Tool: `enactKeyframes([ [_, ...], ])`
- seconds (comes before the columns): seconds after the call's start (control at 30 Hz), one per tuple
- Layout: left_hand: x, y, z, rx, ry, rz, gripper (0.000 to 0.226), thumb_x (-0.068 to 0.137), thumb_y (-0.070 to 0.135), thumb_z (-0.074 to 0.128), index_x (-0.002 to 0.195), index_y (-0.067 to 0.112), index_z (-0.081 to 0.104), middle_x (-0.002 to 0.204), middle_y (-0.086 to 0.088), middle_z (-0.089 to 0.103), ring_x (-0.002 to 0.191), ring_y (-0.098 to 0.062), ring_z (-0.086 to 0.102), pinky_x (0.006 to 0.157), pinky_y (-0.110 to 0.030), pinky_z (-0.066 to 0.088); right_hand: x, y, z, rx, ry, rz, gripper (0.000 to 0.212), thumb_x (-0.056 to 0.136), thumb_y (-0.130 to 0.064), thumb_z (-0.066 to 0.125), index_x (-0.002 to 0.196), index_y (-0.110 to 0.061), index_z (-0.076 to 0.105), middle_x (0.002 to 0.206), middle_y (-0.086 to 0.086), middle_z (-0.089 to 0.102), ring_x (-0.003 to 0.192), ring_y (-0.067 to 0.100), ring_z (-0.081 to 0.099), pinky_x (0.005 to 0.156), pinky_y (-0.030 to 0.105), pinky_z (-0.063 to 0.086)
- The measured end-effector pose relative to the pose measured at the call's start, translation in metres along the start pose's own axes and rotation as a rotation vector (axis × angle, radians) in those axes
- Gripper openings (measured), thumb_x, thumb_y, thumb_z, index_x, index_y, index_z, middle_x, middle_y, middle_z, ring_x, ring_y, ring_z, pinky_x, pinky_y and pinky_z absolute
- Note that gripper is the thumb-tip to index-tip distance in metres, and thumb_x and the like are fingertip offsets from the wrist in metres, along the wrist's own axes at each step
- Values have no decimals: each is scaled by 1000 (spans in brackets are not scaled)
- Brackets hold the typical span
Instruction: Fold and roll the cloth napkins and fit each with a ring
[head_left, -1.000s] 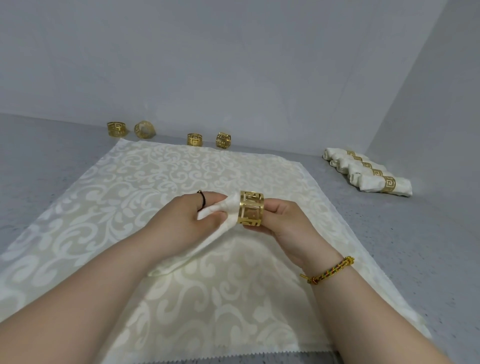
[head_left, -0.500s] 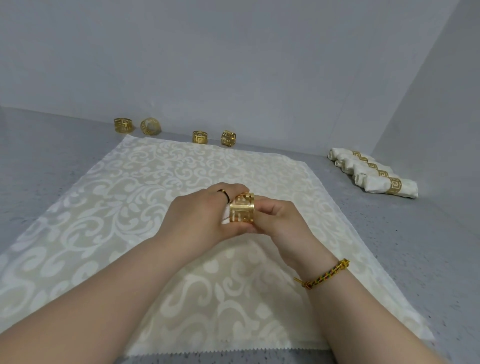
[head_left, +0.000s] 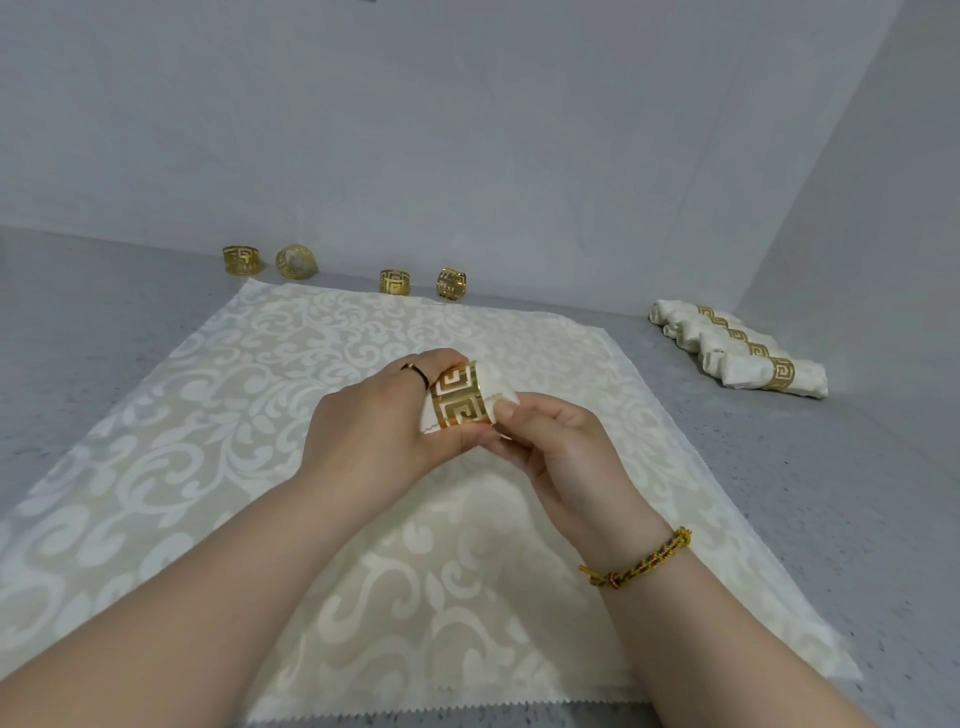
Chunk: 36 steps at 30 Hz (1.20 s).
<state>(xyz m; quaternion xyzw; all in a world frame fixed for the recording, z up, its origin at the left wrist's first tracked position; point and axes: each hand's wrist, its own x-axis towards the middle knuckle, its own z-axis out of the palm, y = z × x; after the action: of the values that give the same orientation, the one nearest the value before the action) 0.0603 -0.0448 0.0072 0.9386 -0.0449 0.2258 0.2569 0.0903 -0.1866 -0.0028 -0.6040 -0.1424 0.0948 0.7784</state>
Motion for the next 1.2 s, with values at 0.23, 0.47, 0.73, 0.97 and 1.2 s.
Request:
enactKeyframes([
  [0.23,-1,-9,-5,-6,-16,-44,42,71,56,62,107,39,50,77,25,46,67,4,42,58,-9,28,1,-6,-9,54,23,65,18,89,-4,47,80,-5,62,78,4,68,80,14,63,75,24,54],
  [0.47,-2,-9,-6,222,-118,43,52,73,59,59,120,40,46,112,15,57,99,-9,55,72,-24,39,0,-3,-6,-401,-23,80,13,89,-23,53,97,-14,54,84,0,58,62,8,57,61,25,51],
  [0.73,0,-19,-5,-107,-295,-97,77,61,68,59,130,45,32,112,26,47,100,0,50,78,-18,35,6,3,-10,-383,70,22,10,91,-13,49,83,-14,54,79,3,58,60,13,54,53,20,49],
  [0.97,5,-40,-22,-604,-457,-302,7,83,42,59,90,42,56,86,26,64,79,8,59,63,-3,41,7,-1,-18,-233,13,-28,14,92,-9,44,85,-13,55,75,3,58,53,5,54,48,17,44],
  [1.2,8,-36,-22,-673,-169,-301,10,77,15,69,71,22,66,54,13,65,48,4,58,42,-8,41,9,-4,-20,-185,91,-86,15,93,-11,44,84,-11,56,73,5,57,48,6,49,47,16,42],
])
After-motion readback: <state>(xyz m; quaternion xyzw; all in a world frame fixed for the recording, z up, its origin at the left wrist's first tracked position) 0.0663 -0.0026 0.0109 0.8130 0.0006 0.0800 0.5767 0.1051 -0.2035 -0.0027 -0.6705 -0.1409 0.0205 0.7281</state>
